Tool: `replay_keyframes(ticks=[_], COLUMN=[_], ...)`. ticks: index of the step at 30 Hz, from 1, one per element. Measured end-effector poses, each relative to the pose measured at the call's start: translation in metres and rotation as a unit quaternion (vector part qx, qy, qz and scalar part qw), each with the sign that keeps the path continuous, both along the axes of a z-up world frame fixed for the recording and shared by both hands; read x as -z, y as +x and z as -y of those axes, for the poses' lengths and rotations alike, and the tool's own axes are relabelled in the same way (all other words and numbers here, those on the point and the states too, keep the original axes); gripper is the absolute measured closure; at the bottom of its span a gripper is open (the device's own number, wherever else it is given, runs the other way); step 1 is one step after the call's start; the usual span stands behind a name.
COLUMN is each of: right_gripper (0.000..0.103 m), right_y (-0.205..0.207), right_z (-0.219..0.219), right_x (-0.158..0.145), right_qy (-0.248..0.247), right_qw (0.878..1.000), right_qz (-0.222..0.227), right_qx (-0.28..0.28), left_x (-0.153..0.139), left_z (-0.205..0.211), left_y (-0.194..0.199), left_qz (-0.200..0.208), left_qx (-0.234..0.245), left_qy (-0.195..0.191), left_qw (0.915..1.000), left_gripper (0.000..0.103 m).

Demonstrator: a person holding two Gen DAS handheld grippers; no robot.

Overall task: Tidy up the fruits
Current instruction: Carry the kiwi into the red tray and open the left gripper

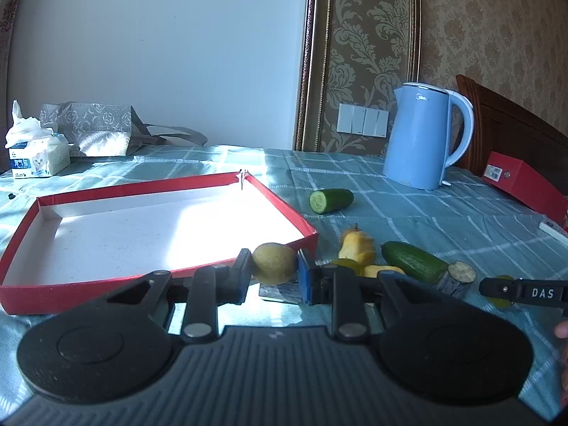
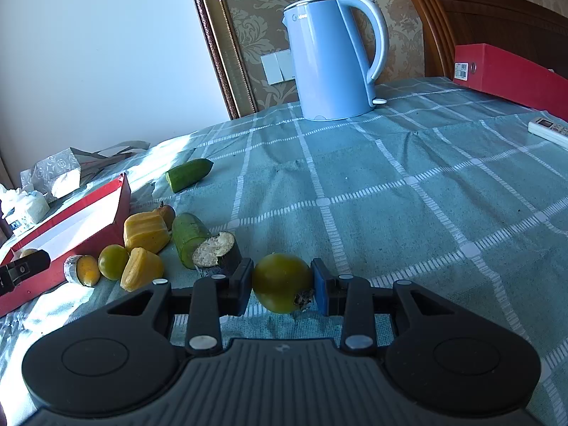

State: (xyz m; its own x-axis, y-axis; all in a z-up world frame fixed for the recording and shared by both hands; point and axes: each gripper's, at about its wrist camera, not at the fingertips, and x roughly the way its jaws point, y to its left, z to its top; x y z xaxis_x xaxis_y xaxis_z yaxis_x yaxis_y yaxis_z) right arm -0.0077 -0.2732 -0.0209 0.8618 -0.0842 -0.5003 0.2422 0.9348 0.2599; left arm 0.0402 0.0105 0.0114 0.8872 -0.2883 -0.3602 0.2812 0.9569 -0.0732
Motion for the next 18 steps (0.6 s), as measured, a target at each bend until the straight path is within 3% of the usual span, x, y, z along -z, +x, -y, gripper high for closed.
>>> replay_keyframes(ticks=[10,18], right_gripper=[0.069,0.069], right_y=[-0.001,-0.011], right_z=[-0.001,0.000], right_x=[-0.001,-0.005], right_qy=[-0.008,-0.012], right_qw=[1.000,0.999], right_qz=[0.002,0.029], right_qx=[0.002,0.020], left_x=[-0.002,0.007], left_z=[-0.057,-0.094], left_y=[0.045,0.070], left_qz=[0.003,-0.050], left_qx=[-0.121,-0.197], left_qy=[0.005,-0.022], left_qw=[0.9926,0.9789], left_gripper=[0.078,0.078])
